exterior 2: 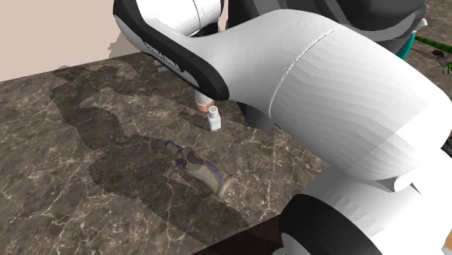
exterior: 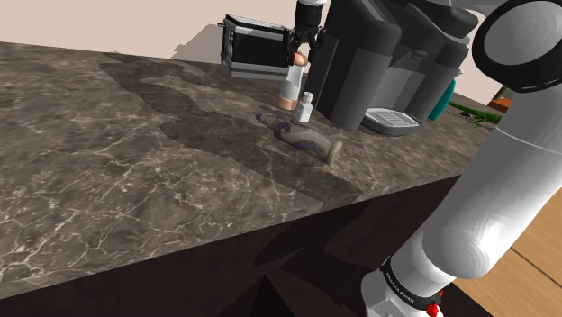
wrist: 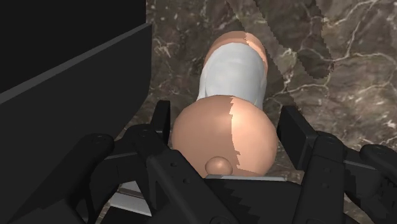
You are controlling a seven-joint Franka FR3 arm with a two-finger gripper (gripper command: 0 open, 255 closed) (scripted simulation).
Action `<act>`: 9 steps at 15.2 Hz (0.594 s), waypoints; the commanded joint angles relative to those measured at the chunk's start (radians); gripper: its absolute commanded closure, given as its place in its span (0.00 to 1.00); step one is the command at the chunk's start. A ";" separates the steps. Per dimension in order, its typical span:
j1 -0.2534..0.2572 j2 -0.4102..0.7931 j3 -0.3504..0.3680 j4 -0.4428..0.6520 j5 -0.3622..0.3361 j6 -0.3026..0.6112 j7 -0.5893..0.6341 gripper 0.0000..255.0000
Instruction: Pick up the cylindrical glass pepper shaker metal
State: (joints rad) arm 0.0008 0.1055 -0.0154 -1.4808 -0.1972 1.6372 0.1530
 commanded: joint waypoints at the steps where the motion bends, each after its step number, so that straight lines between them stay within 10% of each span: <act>1: 0.000 0.000 0.000 -0.001 0.000 0.000 0.000 1.00; 9: 0.002 0.023 0.001 0.097 0.001 -0.073 -0.012 1.00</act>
State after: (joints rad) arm 0.0019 0.1236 -0.0149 -1.4069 -0.1964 1.5816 0.1432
